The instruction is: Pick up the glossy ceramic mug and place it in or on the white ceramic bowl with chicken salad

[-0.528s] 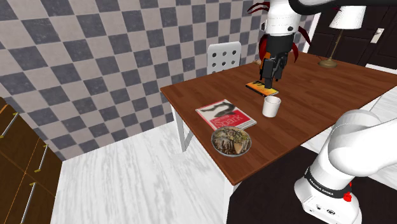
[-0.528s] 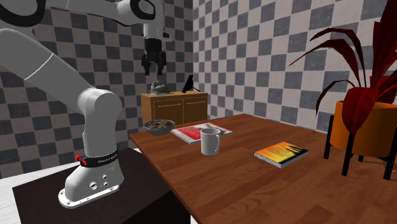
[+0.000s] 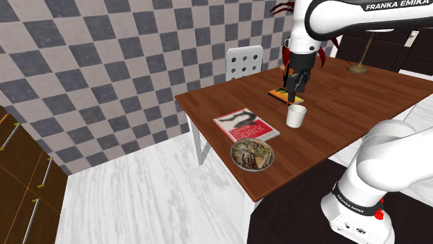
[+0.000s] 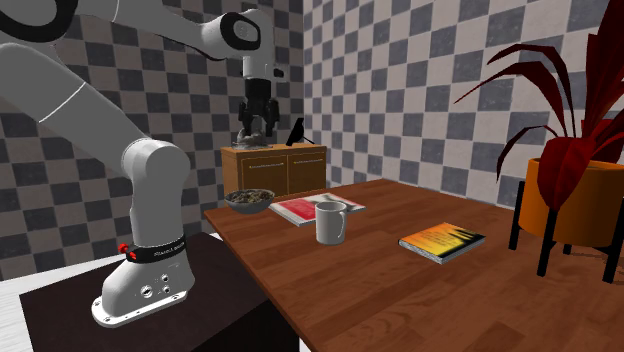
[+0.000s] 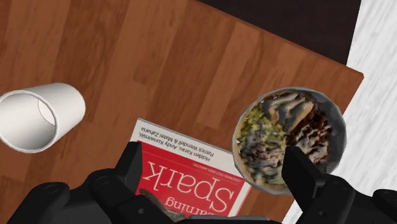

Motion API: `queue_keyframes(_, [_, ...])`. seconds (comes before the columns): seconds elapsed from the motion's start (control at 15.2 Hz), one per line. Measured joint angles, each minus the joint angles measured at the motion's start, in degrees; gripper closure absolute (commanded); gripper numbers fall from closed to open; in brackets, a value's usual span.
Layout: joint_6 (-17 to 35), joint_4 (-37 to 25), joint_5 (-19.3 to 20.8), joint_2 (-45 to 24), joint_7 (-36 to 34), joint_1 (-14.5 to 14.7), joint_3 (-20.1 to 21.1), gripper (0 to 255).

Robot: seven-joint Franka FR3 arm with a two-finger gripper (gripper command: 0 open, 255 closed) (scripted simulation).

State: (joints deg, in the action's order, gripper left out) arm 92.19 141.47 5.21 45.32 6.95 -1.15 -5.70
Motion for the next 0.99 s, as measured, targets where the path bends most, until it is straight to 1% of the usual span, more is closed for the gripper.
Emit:
queue_keyframes(0.4, [9.7,4.9,4.6,-3.8,4.8,-2.6,-5.8,0])
queue_keyframes(0.73, [18.7,6.9,8.0,-9.9,9.0,-4.6,-11.1,0])
queue_keyframes(0.99, [26.5,6.6,9.6,-17.2,12.5,-5.6,-15.6,0])
